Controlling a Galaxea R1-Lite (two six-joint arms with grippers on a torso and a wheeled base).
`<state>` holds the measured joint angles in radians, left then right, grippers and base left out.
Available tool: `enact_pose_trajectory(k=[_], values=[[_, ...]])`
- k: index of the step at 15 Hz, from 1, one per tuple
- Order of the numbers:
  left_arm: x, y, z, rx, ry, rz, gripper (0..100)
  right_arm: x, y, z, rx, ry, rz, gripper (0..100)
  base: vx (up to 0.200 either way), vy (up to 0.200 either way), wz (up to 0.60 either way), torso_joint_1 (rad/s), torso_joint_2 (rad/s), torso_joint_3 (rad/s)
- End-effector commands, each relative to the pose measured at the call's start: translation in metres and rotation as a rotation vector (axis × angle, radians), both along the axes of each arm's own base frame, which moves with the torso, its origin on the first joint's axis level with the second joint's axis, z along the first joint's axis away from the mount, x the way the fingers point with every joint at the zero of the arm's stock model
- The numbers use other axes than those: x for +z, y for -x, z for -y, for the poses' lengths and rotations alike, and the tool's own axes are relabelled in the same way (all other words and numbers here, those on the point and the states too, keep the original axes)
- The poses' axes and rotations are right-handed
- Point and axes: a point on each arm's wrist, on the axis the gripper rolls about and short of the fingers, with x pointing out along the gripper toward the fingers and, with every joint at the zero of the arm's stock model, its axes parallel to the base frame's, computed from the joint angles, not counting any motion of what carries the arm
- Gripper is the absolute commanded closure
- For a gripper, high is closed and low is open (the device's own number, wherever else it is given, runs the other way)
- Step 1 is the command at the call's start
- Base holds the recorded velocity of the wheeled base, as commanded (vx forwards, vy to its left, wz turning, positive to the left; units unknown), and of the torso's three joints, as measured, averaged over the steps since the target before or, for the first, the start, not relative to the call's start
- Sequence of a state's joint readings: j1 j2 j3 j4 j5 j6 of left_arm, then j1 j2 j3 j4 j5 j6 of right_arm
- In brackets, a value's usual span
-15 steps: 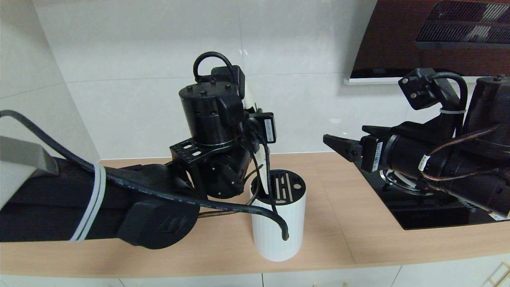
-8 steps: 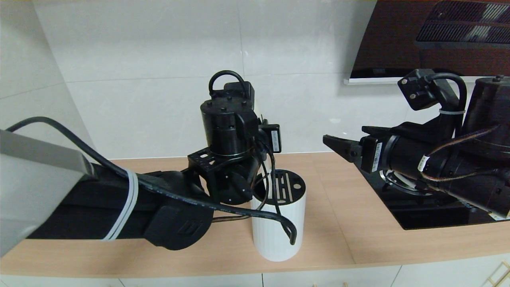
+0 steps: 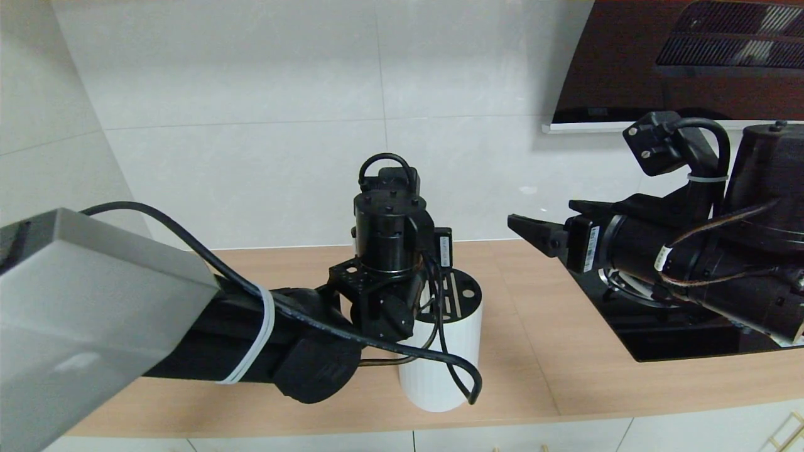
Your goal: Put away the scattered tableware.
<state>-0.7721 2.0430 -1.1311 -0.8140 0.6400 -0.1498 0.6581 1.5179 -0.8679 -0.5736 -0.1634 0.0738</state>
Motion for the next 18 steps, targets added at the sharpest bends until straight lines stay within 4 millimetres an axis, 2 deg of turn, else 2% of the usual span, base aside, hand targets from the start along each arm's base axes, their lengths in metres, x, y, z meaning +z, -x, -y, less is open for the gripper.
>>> enact_pose_trajectory(k=[1, 4, 11, 12, 18], values=[[-0.013, -0.003, 0.004, -0.001, -0.021, -0.023, 100, -0.001, -0.001, -0.001, -0.001, 0.002, -0.003, 0, 0.000, 0.000, 0.00, 0.000, 0.00, 0.000], [-0.023, -0.001, 0.004, -0.006, -0.043, -0.048, 100, -0.001, -0.001, -0.001, -0.001, 0.002, -0.003, 0, 0.000, 0.000, 0.00, 0.000, 0.00, 0.000], [-0.027, 0.000, 0.005, -0.009, -0.051, -0.057, 100, -0.001, -0.001, -0.001, 0.001, 0.003, -0.004, 0, 0.000, 0.000, 0.00, 0.000, 0.00, 0.000], [-0.027, 0.001, 0.007, -0.015, -0.049, -0.056, 0, -0.001, -0.001, -0.001, 0.001, 0.003, -0.004, 0, 0.000, 0.000, 0.00, 0.000, 0.00, 0.000], [-0.026, 0.002, 0.008, -0.022, -0.028, -0.056, 0, -0.001, -0.001, -0.001, 0.001, 0.003, -0.004, 0, 0.000, 0.000, 0.00, 0.000, 0.00, 0.000]])
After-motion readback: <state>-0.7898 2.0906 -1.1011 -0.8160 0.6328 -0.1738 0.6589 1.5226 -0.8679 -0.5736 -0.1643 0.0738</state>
